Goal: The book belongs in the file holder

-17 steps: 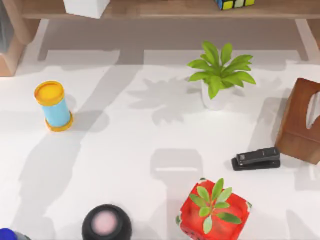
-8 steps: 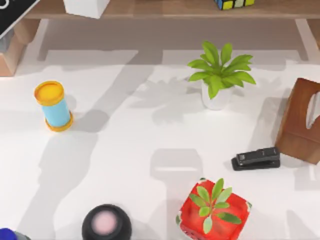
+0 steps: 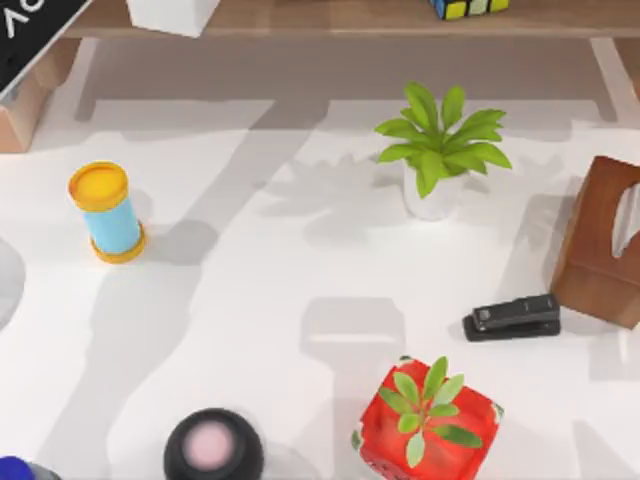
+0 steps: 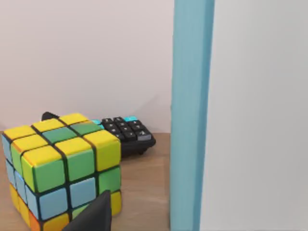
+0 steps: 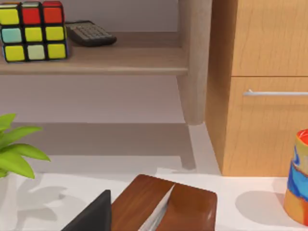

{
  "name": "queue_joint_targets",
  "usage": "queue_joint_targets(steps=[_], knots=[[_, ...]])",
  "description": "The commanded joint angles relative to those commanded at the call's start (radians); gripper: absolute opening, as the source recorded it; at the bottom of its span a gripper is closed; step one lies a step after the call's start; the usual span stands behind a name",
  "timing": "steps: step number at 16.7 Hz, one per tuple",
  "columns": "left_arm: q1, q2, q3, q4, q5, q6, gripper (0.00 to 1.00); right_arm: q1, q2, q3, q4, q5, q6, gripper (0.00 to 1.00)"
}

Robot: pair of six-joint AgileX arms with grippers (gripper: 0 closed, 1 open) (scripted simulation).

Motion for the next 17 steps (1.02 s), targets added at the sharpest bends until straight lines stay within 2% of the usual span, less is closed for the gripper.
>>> queue_joint_targets(steps=[6, 17], knots=[[0.007, 0.035, 0.057, -0.023, 0.007, -0.001, 1.00, 0.000, 0.000, 0.000, 0.000, 0.000, 0.000, 1.00], [0.007, 0.035, 0.057, -0.023, 0.007, -0.001, 0.17, 0.000, 0.000, 0.000, 0.000, 0.000, 0.000, 1.00]])
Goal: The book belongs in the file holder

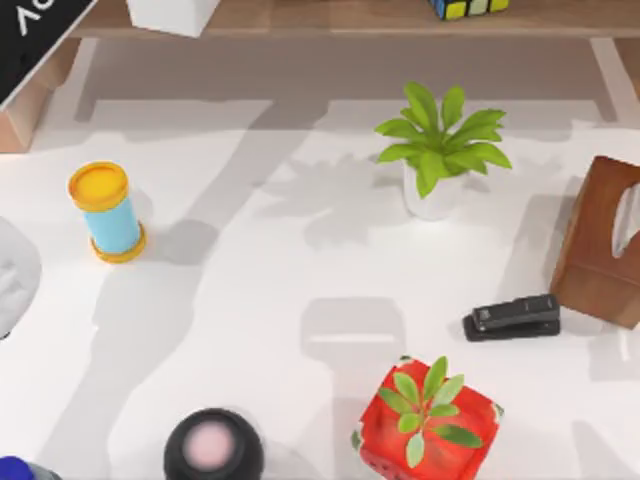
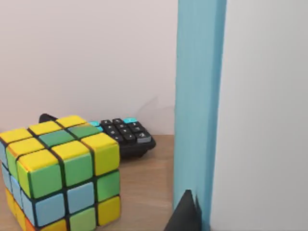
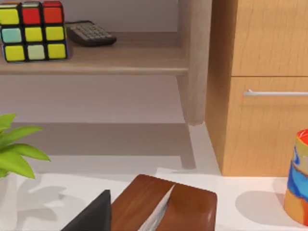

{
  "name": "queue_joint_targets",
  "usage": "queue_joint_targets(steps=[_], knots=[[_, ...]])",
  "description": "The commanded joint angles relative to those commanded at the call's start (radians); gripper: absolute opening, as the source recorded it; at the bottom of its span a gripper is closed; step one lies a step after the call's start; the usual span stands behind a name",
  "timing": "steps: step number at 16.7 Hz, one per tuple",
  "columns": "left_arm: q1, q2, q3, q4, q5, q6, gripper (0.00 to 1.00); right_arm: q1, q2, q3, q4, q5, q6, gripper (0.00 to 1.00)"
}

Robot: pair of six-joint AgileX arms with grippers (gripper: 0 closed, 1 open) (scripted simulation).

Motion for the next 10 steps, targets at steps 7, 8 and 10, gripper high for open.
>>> queue_joint_targets(steps=[7, 8, 10], knots=[[0.000, 0.000, 0.000, 0.000, 0.000, 0.000, 0.00, 0.000, 0.000, 0.000, 0.000, 0.000, 0.000, 1.00], [0.000, 0.000, 0.000, 0.000, 0.000, 0.000, 0.00, 0.000, 0.000, 0.000, 0.000, 0.000, 0.000, 1.00], [0.000, 0.000, 0.000, 0.000, 0.000, 0.000, 0.00, 0.000, 0.000, 0.000, 0.000, 0.000, 0.000, 1.00]])
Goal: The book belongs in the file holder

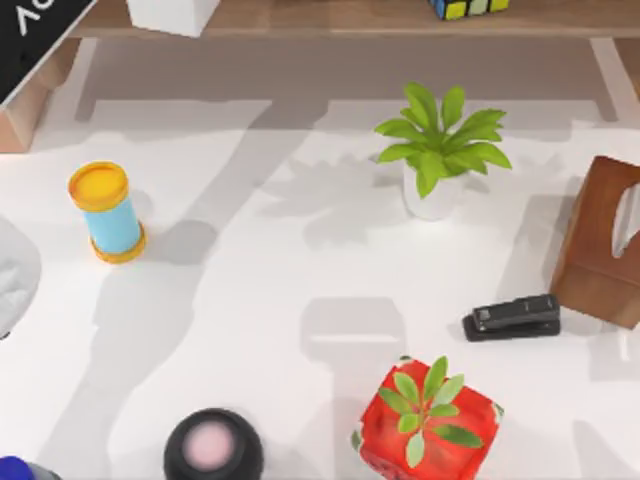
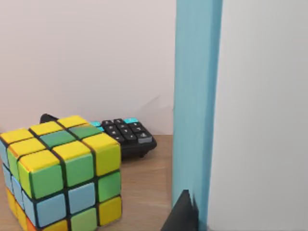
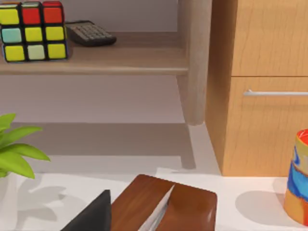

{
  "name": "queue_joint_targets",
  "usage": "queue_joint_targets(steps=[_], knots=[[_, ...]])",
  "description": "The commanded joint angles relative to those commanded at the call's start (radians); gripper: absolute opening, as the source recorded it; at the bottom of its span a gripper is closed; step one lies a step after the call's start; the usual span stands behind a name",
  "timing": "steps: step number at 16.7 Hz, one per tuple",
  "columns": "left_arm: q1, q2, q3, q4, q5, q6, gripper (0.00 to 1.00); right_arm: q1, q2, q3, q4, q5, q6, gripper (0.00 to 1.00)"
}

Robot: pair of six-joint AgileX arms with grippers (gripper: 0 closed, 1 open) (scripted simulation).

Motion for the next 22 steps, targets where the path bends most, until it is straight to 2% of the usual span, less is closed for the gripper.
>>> queue_joint_targets(steps=[3, 10, 17, 20, 22], knots=[[-0.004, 0.006, 0.018, -0.010, 0.000, 0.002, 0.00, 0.000, 0.000, 0.000, 0.000, 0.000, 0.000, 1.00], [-0.004, 0.077, 0.203, -0.125, 0.000, 0.001, 0.00, 0.000, 0.000, 0.000, 0.000, 0.000, 0.000, 1.00], [0.004, 0.052, 0.203, -0.114, 0.009, 0.014, 0.00, 0.000, 0.000, 0.000, 0.000, 0.000, 0.000, 1.00], [0.065, -0.030, 0.168, -0.065, 0.044, 0.077, 0.00, 0.000, 0.000, 0.000, 0.000, 0.000, 0.000, 1.00], [0.146, -0.091, 0.114, -0.023, 0.074, 0.146, 0.00, 0.000, 0.000, 0.000, 0.000, 0.000, 0.000, 1.00]])
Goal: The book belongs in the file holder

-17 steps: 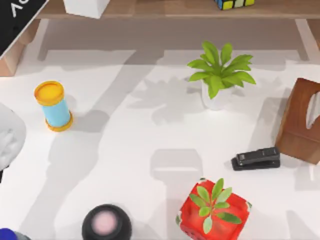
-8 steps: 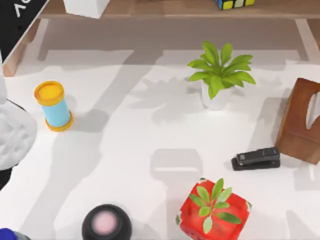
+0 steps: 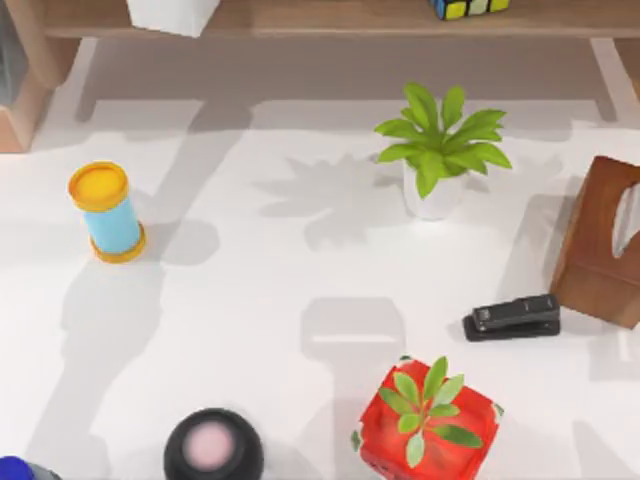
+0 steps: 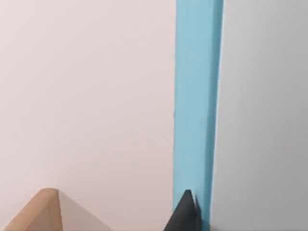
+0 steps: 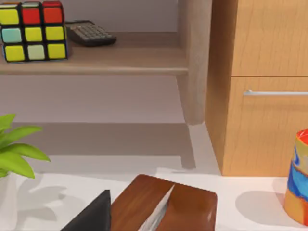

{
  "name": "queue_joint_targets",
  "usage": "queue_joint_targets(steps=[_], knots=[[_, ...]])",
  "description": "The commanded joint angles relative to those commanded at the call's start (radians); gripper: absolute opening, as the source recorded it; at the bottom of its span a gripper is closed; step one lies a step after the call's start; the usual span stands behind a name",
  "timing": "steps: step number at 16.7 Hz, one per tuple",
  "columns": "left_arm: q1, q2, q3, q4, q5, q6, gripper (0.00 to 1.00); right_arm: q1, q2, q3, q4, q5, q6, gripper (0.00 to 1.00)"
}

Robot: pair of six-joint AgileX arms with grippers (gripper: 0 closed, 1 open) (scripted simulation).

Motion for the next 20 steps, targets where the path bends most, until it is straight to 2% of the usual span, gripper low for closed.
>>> queue_joint_targets(steps=[6, 13, 17, 20], knots=[[0.373, -0.148, -0.304, 0.143, 0.120, 0.311, 0.00, 0.000, 0.000, 0.000, 0.000, 0.000, 0.000, 1.00], [0.852, -0.212, -0.830, 0.336, 0.322, 0.779, 0.00, 0.000, 0.000, 0.000, 0.000, 0.000, 0.000, 1.00], [1.046, -0.213, -1.135, 0.462, 0.468, 1.042, 0.00, 0.000, 0.000, 0.000, 0.000, 0.000, 0.000, 1.00], [1.124, -0.211, -1.331, 0.565, 0.590, 1.219, 0.00, 0.000, 0.000, 0.000, 0.000, 0.000, 0.000, 1.00]])
